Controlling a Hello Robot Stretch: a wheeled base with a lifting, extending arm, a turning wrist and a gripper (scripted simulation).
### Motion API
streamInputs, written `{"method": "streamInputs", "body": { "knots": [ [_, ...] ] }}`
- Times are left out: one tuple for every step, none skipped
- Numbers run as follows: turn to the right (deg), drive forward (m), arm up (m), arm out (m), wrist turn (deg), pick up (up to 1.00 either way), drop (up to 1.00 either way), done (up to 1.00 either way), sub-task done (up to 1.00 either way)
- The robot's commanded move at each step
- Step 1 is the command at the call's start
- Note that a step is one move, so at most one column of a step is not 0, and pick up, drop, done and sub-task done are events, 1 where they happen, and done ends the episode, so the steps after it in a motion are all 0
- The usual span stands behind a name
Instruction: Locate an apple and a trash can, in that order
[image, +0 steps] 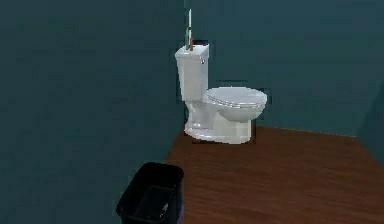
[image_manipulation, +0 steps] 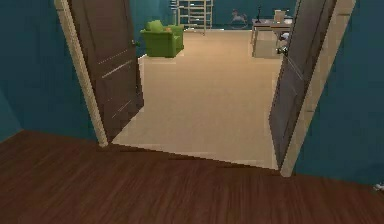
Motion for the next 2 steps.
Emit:
{"method": "streamInputs", "body": {
  "knots": [
    [-12.0,0.0,0.0,0.0,0.0,0.0,0.0,0.0,0.0],
    [0.0,0.0,0.0,0.0,0.0,0.0,0.0,1.0,0.0]
  ]
}}
